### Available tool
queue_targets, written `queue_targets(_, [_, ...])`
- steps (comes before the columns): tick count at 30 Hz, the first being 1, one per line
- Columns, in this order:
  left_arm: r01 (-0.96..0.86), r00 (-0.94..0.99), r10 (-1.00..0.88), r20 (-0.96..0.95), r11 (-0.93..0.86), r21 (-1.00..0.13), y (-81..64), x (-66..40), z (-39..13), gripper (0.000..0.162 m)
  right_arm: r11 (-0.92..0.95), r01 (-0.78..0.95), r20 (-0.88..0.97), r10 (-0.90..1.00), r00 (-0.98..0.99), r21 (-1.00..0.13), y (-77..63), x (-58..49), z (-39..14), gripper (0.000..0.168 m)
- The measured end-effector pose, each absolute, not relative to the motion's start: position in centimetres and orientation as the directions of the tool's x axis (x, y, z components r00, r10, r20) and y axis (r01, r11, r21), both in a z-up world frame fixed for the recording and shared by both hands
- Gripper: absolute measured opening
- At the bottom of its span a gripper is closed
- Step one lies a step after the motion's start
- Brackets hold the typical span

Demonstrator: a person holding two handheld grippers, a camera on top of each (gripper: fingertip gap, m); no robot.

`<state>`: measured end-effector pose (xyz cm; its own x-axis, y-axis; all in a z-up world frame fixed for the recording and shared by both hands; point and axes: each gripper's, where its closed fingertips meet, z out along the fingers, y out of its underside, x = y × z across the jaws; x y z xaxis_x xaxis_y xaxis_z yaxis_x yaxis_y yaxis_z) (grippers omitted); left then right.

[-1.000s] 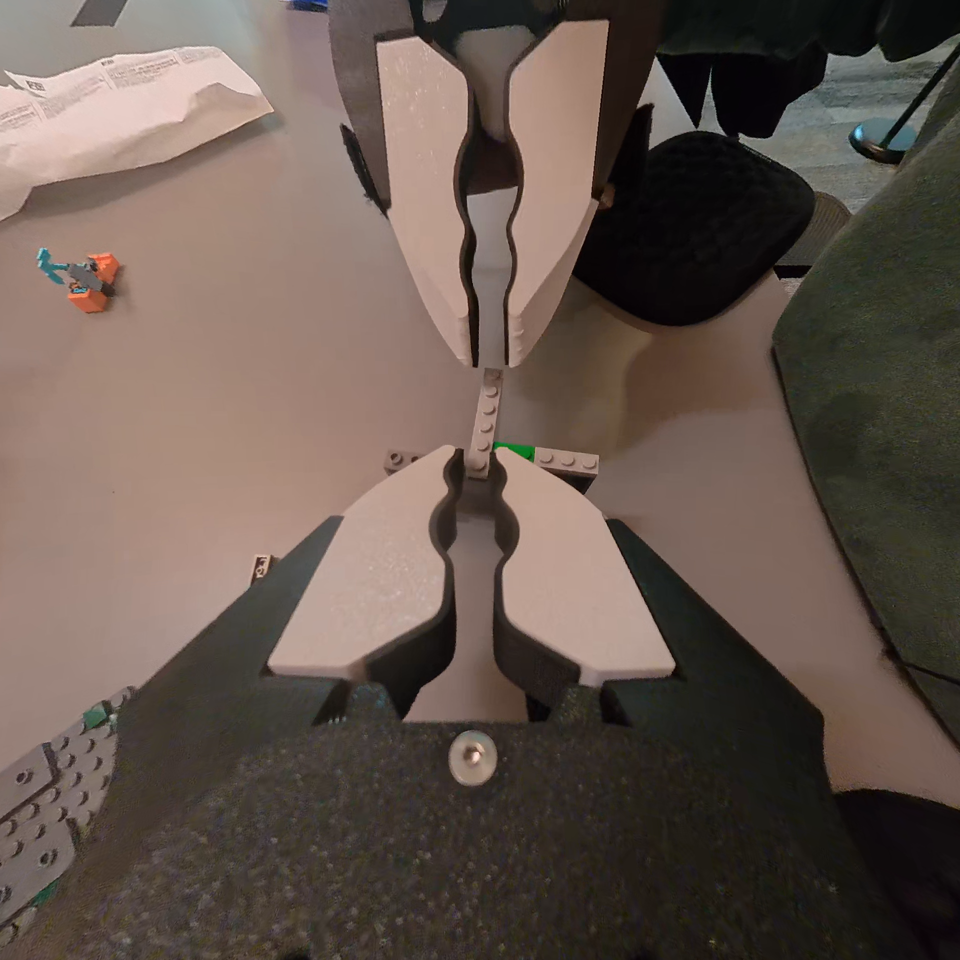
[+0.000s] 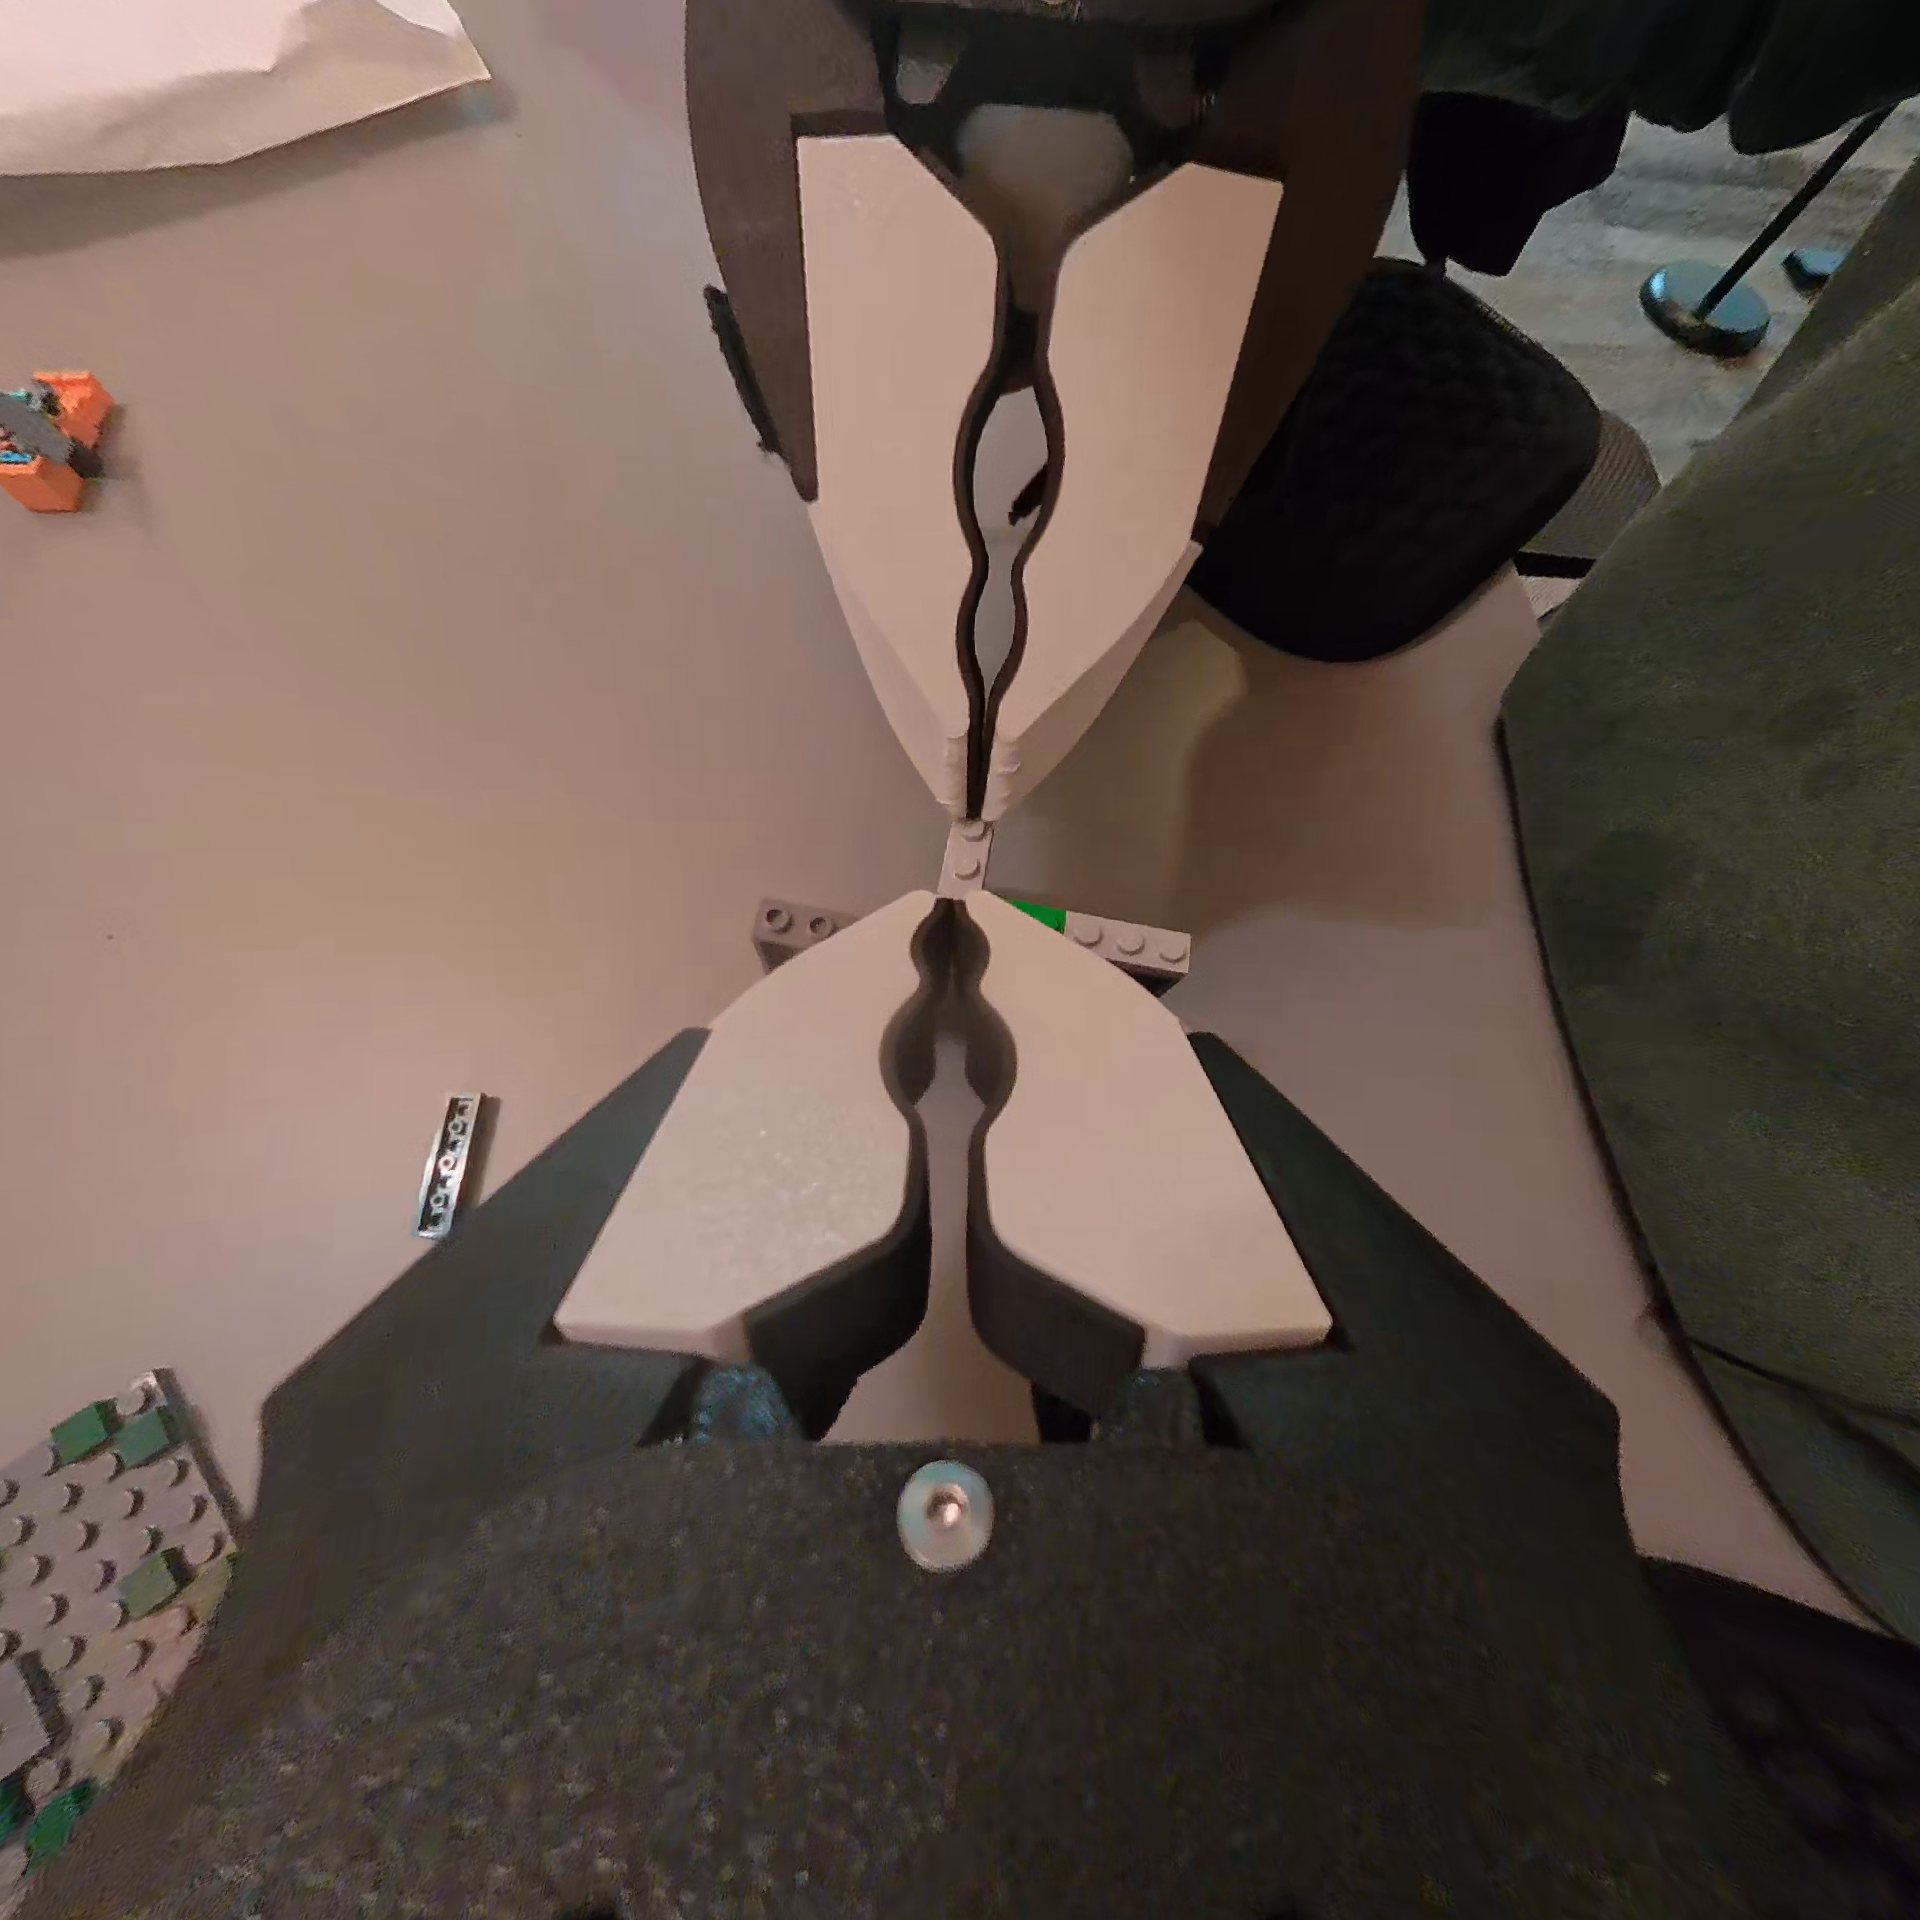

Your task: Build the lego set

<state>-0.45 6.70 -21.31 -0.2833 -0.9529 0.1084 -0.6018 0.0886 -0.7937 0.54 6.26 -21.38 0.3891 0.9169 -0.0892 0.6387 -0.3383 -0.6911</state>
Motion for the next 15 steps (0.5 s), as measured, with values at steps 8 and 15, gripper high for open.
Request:
queue_targets(8, [-0.679, -0.289, -0.951, 0.107, 0.125, -0.724, 6.61, -0.55, -21.46, 0.0, -0.328, 0.692, -0.048, 0.919, 0.391, -0.644, 6.2, 0.55, -21.45, 0.0])
queue_targets(15, [-0.697, -0.287, -0.949, 0.13, 0.113, -0.708, 6.62, -0.6, -21.54, 0.0, -0.329, 0.701, -0.048, 0.92, 0.389, -0.633, 6.2, 0.55, -21.49, 0.0])
